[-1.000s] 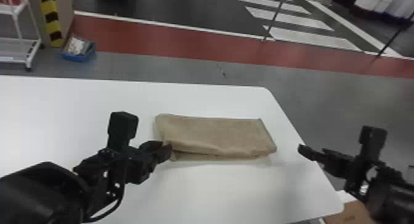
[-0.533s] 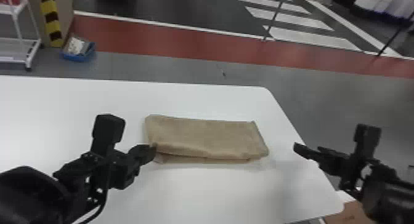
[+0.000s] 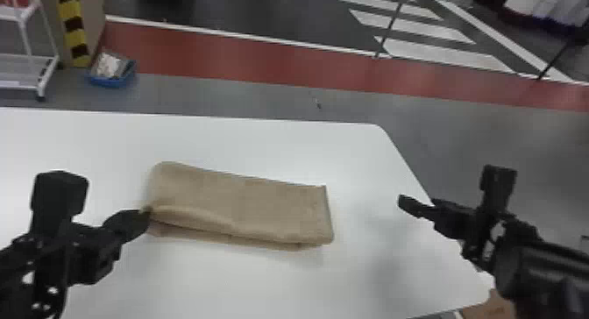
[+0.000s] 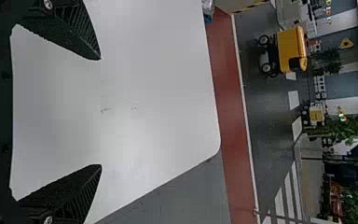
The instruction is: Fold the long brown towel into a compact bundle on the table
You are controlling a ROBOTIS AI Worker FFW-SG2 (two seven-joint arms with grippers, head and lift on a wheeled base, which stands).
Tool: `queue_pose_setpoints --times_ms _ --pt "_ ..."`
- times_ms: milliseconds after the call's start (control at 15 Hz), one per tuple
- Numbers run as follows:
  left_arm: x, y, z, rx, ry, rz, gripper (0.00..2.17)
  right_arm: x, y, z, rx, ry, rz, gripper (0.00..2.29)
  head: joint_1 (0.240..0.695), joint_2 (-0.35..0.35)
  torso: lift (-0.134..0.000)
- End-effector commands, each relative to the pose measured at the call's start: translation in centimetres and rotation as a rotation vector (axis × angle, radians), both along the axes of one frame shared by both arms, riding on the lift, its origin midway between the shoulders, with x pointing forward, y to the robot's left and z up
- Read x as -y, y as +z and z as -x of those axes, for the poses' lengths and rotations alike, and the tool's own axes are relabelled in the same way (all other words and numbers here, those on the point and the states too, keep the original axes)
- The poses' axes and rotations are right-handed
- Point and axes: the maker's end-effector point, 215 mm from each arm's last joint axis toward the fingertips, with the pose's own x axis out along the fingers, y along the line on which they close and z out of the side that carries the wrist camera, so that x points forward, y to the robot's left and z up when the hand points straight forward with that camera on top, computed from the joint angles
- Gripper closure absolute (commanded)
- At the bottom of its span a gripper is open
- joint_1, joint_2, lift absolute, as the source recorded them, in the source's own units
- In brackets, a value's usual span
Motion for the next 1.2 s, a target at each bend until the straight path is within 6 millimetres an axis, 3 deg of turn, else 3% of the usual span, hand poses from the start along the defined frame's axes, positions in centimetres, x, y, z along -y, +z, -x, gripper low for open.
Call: queue_pose_setpoints --times_ms 0,400,667,733,867,933,1133 --pt "-1.6 0.2 0.9 0.000 0.021 0.004 1.92 -0.5 -0.1 -0.4 -0.003 0.006 0.004 0.06 0.695 -0.350 -0.123" --pt "0.1 0.2 5.9 -0.055 -0.019 0.014 1.92 -1.1 -0.5 -0.7 -0.009 0.011 0.006 0.06 0.695 -0.350 -0.123" --pt "-0.3 -0.5 6.4 -0.068 -0.017 -0.018 1.87 -1.9 -1.0 -0.8 -0.013 0.016 -0.006 0.07 0.695 -0.350 -0.123" --pt "-0.5 -0.2 6.1 -0.061 -0.014 -0.017 1.52 -2.1 -1.0 -0.8 -0.012 0.019 -0.007 0.07 0.695 -0.350 -0.123" --pt "-0.3 1.4 6.1 -0.042 -0.036 0.001 0.12 -2.8 -1.2 -0.9 -0.019 0.028 -0.011 0.07 0.695 -0.350 -0.123" --pt "-1.1 2.0 6.5 -0.042 -0.033 -0.023 0.00 -3.1 -1.3 -0.9 -0.025 0.030 -0.017 0.07 0.695 -0.350 -0.123" --pt "-6.6 3.5 8.5 -0.062 0.032 -0.158 0.02 -3.3 -0.6 -1.2 -0.013 0.029 -0.018 0.07 0.695 -0.350 -0.123"
